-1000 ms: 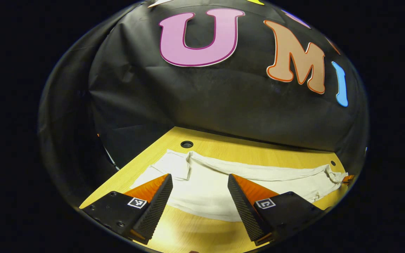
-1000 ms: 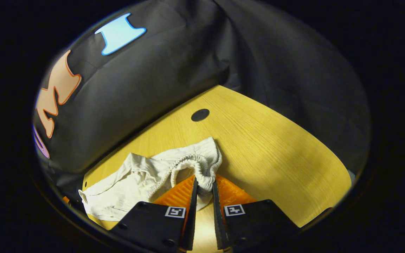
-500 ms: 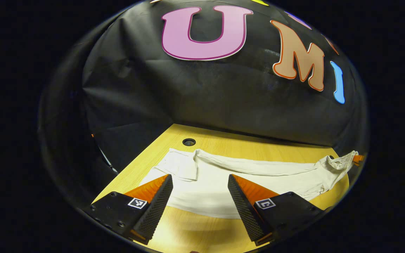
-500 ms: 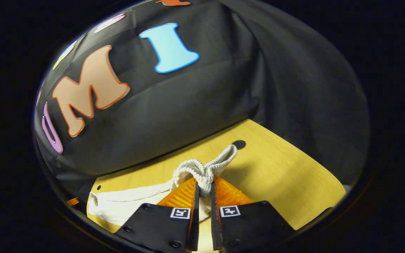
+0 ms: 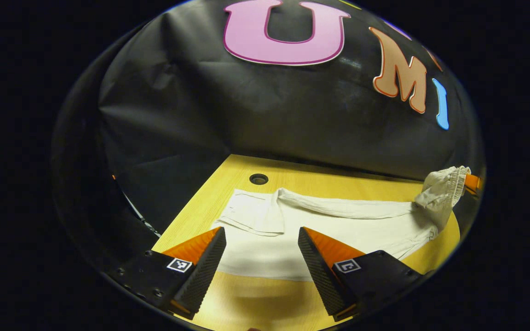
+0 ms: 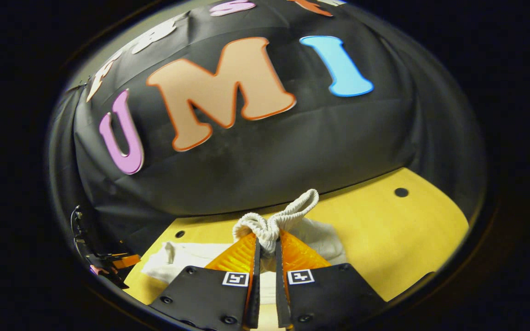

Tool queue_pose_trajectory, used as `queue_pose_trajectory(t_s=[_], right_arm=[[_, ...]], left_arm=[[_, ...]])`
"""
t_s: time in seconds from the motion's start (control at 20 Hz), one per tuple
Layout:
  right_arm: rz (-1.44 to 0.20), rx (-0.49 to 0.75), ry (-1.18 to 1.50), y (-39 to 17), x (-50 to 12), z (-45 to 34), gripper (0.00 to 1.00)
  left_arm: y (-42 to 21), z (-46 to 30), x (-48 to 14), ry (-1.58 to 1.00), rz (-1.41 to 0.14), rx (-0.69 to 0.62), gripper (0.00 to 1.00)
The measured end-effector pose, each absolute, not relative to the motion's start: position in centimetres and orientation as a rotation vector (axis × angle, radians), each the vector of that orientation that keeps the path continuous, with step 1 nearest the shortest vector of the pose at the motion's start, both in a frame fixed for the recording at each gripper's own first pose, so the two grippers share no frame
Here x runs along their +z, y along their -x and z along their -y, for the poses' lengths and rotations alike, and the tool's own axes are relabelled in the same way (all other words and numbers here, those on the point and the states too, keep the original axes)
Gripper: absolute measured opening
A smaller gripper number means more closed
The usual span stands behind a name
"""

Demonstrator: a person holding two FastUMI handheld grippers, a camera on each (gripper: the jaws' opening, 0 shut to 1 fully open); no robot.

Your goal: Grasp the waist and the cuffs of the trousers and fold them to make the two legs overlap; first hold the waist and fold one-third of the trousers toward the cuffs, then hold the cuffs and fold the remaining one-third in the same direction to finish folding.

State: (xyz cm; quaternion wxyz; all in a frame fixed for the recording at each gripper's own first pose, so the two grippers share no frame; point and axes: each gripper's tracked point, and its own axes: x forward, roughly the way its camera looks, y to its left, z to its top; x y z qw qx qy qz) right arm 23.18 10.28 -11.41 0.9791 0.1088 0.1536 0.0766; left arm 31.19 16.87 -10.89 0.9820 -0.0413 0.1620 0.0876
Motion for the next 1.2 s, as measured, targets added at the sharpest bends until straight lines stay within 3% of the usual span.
queue_pose_trajectory(t_s=[0.2, 0.3, 0.45, 0.5, 1.2], right_arm=[[-0.408, 0.230, -0.155, -22.7, -15.9, -14.2, 0.17], [-0.456, 0.254, -0.134, -23.0, -17.1, -14.4, 0.22], [-0.460, 0.241, -0.110, -22.6, -16.5, -12.7, 0.91], [-0.459, 0.227, -0.095, -22.2, -16.0, -12.1, 0.98], [-0.441, 0.029, -0.009, -20.6, -15.4, -5.2, 0.97]], left_arm=[[-31.0, -18.0, -11.6, 0.096, -0.340, 0.198, 0.96], [-30.8, -18.4, -11.9, 0.102, -0.349, 0.210, 0.96], [-30.8, -18.8, -12.3, 0.112, -0.359, 0.227, 0.96], [-30.8, -18.9, -12.5, 0.114, -0.366, 0.235, 0.96], [-29.8, -19.4, -15.2, 0.109, -0.510, 0.271, 0.96]])
